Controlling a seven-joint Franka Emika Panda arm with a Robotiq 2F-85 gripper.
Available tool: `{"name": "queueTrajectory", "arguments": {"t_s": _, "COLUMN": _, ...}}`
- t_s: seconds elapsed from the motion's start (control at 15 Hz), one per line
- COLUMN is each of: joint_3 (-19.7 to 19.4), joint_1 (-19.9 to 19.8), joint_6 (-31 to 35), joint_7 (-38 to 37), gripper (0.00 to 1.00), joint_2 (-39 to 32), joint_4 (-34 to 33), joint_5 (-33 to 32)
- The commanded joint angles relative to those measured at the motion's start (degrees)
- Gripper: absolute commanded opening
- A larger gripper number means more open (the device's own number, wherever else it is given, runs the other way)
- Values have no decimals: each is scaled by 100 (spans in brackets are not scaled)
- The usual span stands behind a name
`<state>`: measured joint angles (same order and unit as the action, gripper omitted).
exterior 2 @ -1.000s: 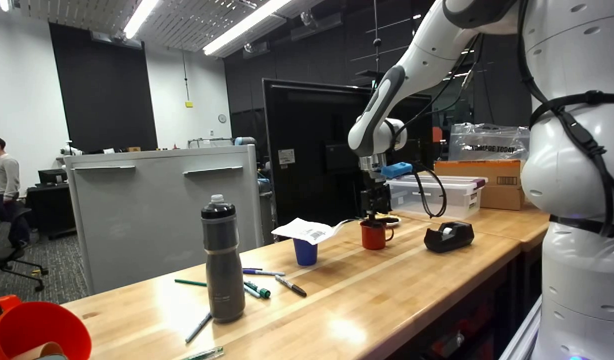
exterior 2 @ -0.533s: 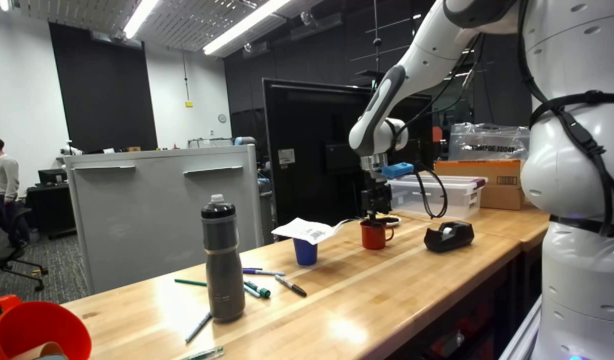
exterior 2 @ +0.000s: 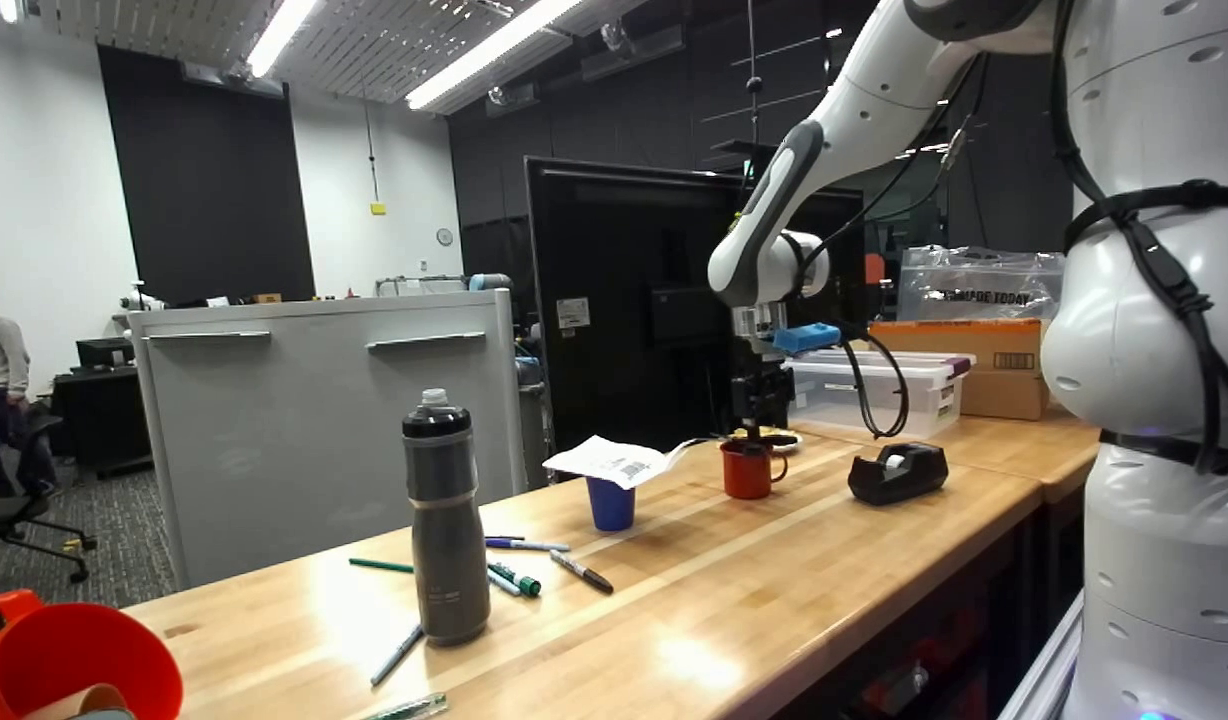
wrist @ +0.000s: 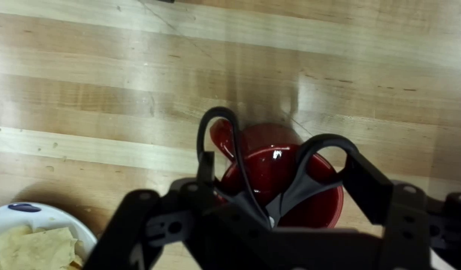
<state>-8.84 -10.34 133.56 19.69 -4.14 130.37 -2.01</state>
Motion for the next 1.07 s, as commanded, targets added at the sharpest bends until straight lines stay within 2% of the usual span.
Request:
{"name": "queueTrajectory", "arguments": {"t_s": 0.0, "joint_3": -22, "joint_1": -22, "joint_6": 17, "joint_7": 48, "gripper": 84, "joint_2": 323, "joint_4": 253, "joint_5": 129}}
{"name": "queueTrajectory", "arguments": {"t_s": 0.27, "joint_3": -55, "joint_1": -26, "joint_6": -5, "joint_7": 58, "gripper": 82, "joint_2": 298, "joint_4": 241, "joint_5": 157}}
{"name": "queueTrajectory", "arguments": {"t_s": 0.53, "joint_3": -90, "joint_1": -42, "joint_6": -32, "joint_7": 94, "gripper": 86, "joint_2": 170, "joint_4": 180, "joint_5": 214}}
{"name": "queueTrajectory", "arguments": {"t_s": 0.73, "joint_3": -107, "joint_1": -50, "joint_6": -33, "joint_7": 126, "gripper": 78, "joint_2": 125, "joint_4": 178, "joint_5": 303}}
{"name": "queueTrajectory", "arguments": {"t_s": 1.0, "joint_3": -113, "joint_1": -56, "joint_6": -34, "joint_7": 140, "gripper": 76, "joint_2": 81, "joint_4": 171, "joint_5": 376}}
